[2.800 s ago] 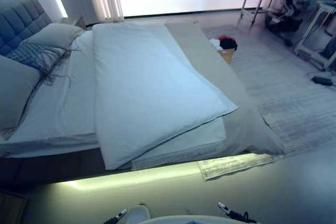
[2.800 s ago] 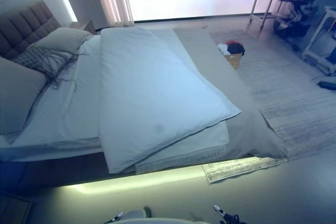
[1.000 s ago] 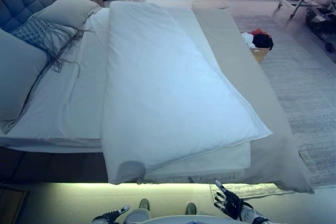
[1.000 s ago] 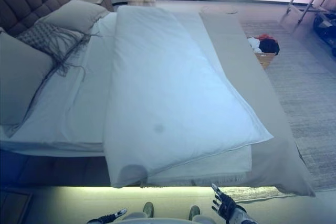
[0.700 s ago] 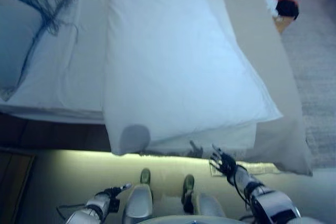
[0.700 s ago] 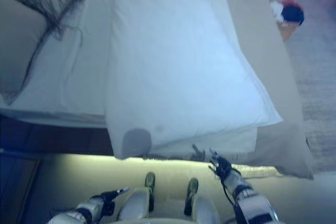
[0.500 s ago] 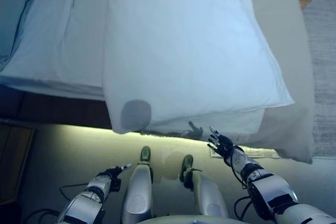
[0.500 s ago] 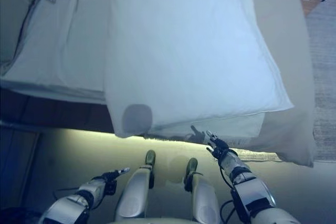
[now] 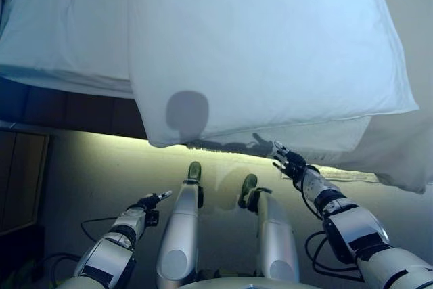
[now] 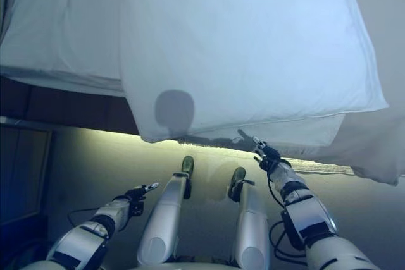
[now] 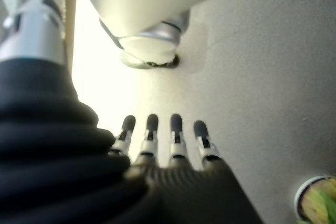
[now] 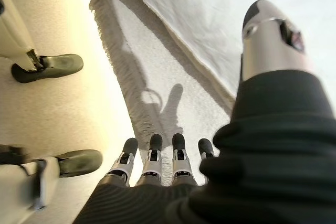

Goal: Make the bed neatly

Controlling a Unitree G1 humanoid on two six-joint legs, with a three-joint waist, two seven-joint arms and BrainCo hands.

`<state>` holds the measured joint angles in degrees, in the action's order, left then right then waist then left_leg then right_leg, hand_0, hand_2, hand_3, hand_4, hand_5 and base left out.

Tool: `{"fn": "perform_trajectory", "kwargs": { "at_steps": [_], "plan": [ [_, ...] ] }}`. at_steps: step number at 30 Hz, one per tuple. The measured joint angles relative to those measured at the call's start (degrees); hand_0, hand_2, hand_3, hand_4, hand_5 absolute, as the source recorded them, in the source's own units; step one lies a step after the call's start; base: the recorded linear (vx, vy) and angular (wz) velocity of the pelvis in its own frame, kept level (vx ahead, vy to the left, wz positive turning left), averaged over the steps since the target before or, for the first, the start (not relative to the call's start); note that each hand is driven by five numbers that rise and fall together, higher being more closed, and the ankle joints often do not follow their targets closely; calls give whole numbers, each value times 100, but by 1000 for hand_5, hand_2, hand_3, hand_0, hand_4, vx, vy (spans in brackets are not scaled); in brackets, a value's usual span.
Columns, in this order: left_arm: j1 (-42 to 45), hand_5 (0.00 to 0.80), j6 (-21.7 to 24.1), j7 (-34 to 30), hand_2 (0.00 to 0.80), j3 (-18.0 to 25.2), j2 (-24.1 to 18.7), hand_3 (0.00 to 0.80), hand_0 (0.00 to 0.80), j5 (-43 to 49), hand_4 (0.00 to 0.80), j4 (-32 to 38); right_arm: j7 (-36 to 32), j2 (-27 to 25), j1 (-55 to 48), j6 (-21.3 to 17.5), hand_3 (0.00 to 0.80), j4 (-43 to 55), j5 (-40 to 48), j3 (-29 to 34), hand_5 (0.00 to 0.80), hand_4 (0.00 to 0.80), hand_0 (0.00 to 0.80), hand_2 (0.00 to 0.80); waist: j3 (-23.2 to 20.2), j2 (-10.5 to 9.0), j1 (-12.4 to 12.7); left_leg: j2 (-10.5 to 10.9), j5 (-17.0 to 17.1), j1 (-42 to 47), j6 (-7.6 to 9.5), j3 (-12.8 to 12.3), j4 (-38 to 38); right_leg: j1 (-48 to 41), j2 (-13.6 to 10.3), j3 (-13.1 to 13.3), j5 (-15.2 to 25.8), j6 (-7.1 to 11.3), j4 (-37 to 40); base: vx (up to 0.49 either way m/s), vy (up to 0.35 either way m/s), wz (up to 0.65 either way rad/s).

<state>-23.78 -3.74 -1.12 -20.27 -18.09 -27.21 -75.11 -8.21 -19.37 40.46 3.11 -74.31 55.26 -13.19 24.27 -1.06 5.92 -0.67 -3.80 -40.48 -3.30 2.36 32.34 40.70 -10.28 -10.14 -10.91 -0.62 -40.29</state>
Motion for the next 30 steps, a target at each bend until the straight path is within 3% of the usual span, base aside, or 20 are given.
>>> {"fn": "perform_trajectory", "kwargs": {
  "at_steps": [6,18,30],
  "plan": [
    [92,0,104,-43,0,1,5,0,0,-109,0,14,-273,-358,426,-137,0,262,0,6,0,0,0,0,127,178,98,-6,-41,-220,-55,111,240,218,1,-15,-123,-82,-318,-13,6,6],
    [549,0,544,-290,0,21,11,0,0,-108,0,29,-404,-641,913,-75,0,663,-185,3,0,0,0,0,128,180,194,-15,-102,-330,-119,170,396,303,-8,-75,-214,-151,-488,5,1,1],
    [582,0,605,-286,0,24,7,0,0,-107,0,26,-405,-754,1241,-8,0,690,-166,1,0,0,0,0,128,179,301,-42,-120,-353,-125,197,527,303,6,-87,-246,-150,-578,0,0,0]
  ]
}}
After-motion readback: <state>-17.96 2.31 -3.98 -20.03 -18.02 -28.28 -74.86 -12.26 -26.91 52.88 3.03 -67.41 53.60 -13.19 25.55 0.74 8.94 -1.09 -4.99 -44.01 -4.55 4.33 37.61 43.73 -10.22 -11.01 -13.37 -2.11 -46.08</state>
